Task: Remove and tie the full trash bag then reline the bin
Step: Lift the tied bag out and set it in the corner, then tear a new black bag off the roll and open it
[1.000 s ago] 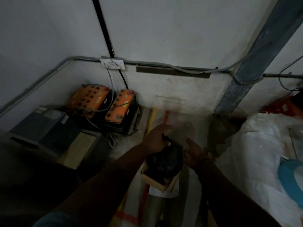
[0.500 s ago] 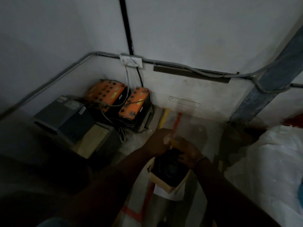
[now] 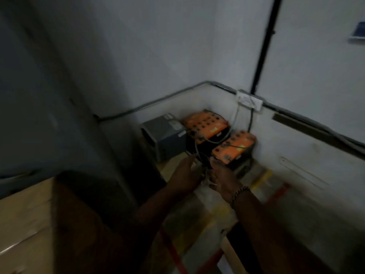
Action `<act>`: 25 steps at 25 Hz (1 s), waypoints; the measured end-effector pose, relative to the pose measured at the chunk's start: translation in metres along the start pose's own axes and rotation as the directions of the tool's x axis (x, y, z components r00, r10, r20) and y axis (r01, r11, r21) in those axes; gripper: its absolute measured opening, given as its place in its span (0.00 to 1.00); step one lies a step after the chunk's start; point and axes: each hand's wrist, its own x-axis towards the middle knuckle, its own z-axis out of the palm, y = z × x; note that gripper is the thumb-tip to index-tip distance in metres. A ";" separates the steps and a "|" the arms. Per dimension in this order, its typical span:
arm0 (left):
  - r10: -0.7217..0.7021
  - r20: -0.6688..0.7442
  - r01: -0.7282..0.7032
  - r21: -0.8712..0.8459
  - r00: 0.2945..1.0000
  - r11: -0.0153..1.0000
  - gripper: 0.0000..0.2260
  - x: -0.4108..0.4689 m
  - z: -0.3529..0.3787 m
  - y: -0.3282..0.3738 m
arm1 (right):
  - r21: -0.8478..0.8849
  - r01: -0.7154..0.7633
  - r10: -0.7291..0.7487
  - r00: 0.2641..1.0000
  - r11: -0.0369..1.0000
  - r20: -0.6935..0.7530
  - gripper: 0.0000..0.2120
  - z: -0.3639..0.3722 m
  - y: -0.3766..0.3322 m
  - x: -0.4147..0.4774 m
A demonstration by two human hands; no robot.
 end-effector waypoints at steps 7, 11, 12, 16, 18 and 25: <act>-0.125 -0.402 0.157 0.048 0.907 0.986 0.35 -0.119 -0.200 -0.070 | -0.151 0.258 -0.180 0.899 0.954 0.399 0.27 0.241 -0.004 -0.045; -0.149 -0.587 0.237 0.076 0.796 0.969 0.35 -0.230 -0.282 -0.101 | -0.189 0.436 -0.246 0.758 0.880 0.604 0.26 0.368 0.036 -0.110; -0.151 -0.620 0.251 0.077 0.770 0.965 0.35 -0.261 -0.301 -0.109 | -0.204 0.483 -0.250 0.716 0.852 0.652 0.25 0.399 0.049 -0.130; -0.177 -0.722 0.316 0.060 0.669 0.947 0.33 -0.383 -0.366 -0.139 | -0.234 0.681 -0.265 0.544 0.694 0.796 0.27 0.499 0.109 -0.206; -0.207 -0.749 0.379 0.064 0.630 0.923 0.34 -0.440 -0.391 -0.156 | -0.238 0.718 -0.242 0.496 0.654 0.834 0.30 0.539 0.138 -0.239; -0.329 -0.772 0.530 0.012 0.544 0.848 0.34 -0.602 -0.429 -0.217 | -0.240 0.828 -0.156 0.362 0.508 0.919 0.32 0.640 0.244 -0.325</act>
